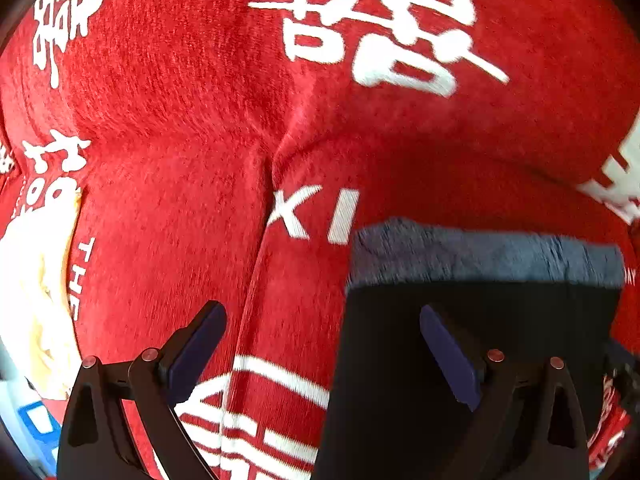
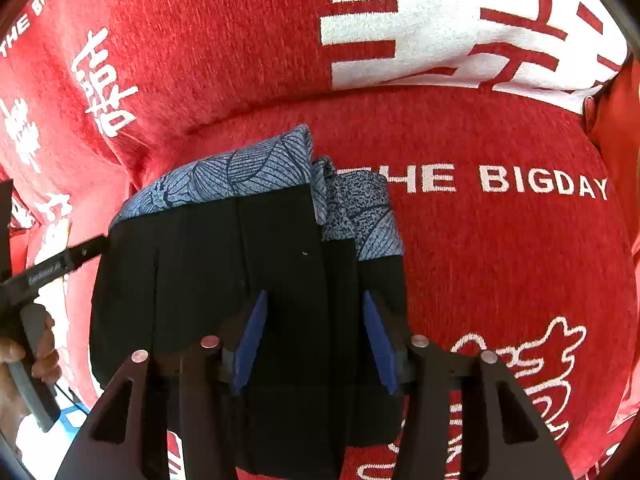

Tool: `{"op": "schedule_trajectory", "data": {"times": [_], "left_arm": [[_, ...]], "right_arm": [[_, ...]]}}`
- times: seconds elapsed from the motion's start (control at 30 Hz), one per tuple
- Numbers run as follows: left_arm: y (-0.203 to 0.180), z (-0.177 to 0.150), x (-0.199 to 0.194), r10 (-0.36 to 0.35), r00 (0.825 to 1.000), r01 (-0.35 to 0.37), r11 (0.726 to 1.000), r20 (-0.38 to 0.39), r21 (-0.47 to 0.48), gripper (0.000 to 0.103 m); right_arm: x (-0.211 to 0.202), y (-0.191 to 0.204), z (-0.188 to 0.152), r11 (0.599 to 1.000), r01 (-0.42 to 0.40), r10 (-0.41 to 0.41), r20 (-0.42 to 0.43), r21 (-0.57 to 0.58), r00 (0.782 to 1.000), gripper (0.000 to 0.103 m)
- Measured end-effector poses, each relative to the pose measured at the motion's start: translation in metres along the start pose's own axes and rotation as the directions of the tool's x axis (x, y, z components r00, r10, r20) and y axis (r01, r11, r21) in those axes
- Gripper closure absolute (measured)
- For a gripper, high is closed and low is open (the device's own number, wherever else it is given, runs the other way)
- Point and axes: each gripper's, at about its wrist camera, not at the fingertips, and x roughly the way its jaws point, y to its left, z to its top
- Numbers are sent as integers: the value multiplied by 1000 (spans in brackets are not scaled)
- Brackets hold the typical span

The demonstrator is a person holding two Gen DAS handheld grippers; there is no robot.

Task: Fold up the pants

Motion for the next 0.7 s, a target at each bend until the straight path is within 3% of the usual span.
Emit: {"op": "schedule_trajectory", "data": {"times": [0.27, 0.4, 0.7], "left_arm": [[-1, -23, -12, -42, 999, 43, 999, -33, 20, 5], [-5, -31, -15, -44, 998, 46, 998, -39, 48, 5], [-11, -41, -22, -66, 996, 71, 995, -63, 72, 5]], "right_arm": [[-7, 5, -7, 999, 34, -34, 7, -4, 999, 42], [-18, -1, -19, 999, 53, -53, -16, 5, 998, 30], [-37, -41, -56, 992, 11, -3, -64, 130, 998, 30]]}}
